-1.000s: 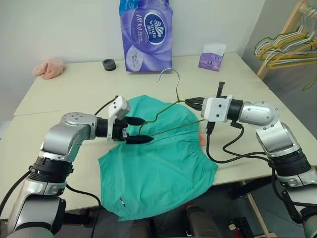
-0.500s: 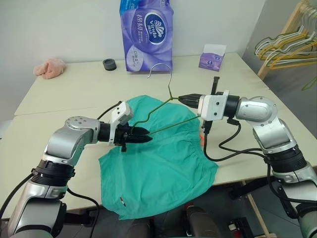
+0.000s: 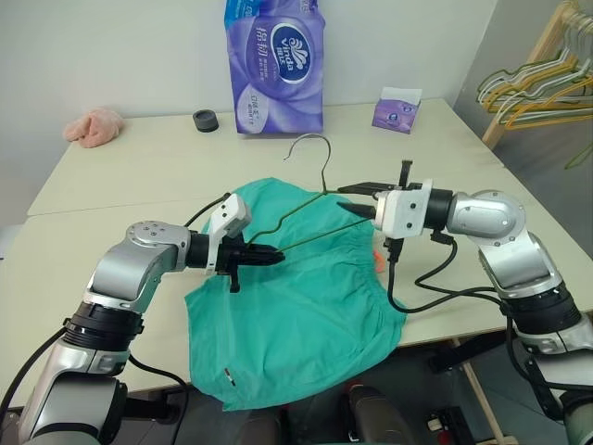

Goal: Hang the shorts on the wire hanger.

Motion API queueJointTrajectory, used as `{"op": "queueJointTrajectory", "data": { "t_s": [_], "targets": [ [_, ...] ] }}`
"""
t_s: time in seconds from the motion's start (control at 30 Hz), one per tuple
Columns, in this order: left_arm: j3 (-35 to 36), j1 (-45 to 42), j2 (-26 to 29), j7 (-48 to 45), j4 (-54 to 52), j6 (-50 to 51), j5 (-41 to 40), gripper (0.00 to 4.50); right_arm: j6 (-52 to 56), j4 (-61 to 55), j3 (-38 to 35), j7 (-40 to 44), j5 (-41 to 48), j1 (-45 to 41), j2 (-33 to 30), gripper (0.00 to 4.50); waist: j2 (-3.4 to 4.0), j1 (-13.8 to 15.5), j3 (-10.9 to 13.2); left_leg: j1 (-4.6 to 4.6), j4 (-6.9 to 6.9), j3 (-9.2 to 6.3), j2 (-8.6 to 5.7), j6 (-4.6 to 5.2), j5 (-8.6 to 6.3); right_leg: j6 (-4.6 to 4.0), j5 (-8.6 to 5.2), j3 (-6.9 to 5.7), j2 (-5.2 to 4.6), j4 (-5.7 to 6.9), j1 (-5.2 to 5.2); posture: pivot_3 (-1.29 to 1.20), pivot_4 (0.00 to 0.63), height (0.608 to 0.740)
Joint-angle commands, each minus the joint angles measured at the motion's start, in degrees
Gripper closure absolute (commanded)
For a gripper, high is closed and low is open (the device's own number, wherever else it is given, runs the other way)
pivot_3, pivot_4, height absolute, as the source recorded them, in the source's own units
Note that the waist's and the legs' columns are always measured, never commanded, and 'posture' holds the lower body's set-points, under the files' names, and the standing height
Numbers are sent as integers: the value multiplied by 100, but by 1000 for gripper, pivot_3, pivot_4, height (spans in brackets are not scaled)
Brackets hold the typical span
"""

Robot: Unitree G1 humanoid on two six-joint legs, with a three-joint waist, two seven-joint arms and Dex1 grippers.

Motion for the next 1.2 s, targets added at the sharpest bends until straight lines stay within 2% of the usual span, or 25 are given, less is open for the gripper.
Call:
{"op": "queueJointTrajectory", "data": {
  "t_s": [0.03, 0.2, 0.23, 0.33, 0.43, 0.7, 0.8, 1.17, 1.2],
  "targets": [
    [67, -7, 48, 51, -145, -154, 61, 4500, 495, -470, -384, 234, 365, 171, -299, 1973, 0, 8, 0, 0, 0, 0, 0, 0, 0, 0, 0, 0, 0, -1, 0, -203, 113, 740],
    [-6, 94, 316, -76, -225, -615, 406, 4500, 2504, -1000, -1121, 508, 1285, 449, -987, 198, 0, 11, 0, 0, 0, 1, 0, 0, 0, 0, 0, 1, -1, -1, 0, -213, 113, 740],
    [-15, 94, 357, -112, -222, -699, 454, 4500, 2820, -1088, -1175, 565, 1426, 473, -1100, 91, 0, 10, 0, 0, 0, 1, 0, 1, 0, 0, 0, 1, -2, -1, 0, -216, 113, 740],
    [-40, 47, 434, -216, -247, -844, 521, 4500, 3496, -1187, -1163, 595, 1620, 497, -1280, 91, 0, 0, 0, 1, -1, 0, 4, 1, -1, -1, 0, -2, -1, -1, 0, -220, 112, 740],
    [-136, -37, 499, -384, -362, -1038, 624, 4500, 3996, -1126, -785, 782, 1748, 413, -1244, 91, 1, -9, 0, 1, -3, 1, 4, 1, -1, 0, -1, -1, 1, -2, 0, -221, 111, 740],
    [-296, -134, 625, -711, -579, -1206, 782, 4500, 4014, -173, 241, 1317, 1493, -365, -826, 91, 1, -19, 1, -2, -2, 6, 3, 1, -1, 0, -1, 1, 4, -2, -3, -201, 101, 740],
    [-343, -154, 675, -733, -563, -1362, 920, 4500, 4175, -45, 411, 1511, 1532, -514, -714, 697, 1, -9, 1, -5, -1, 5, 2, 1, -1, 1, -1, 0, 3, -3, -3, -188, 95, 740],
    [-294, -156, 633, -749, -603, -1327, 909, 4500, 4245, -207, 555, 1625, 1492, -313, -685, 4436, 0, -3, -1, -6, 2, 3, 2, 1, -1, 1, 0, 0, 1, 0, -4, -182, 86, 740],
    [-285, -167, 623, -752, -599, -1308, 894, 4500, 4220, -217, 576, 1634, 1473, -278, -704, 4475, 0, -4, -1, -6, 2, 3, 2, 1, -1, 1, 0, 0, 1, 0, -4, -183, 85, 740]
  ]
}}
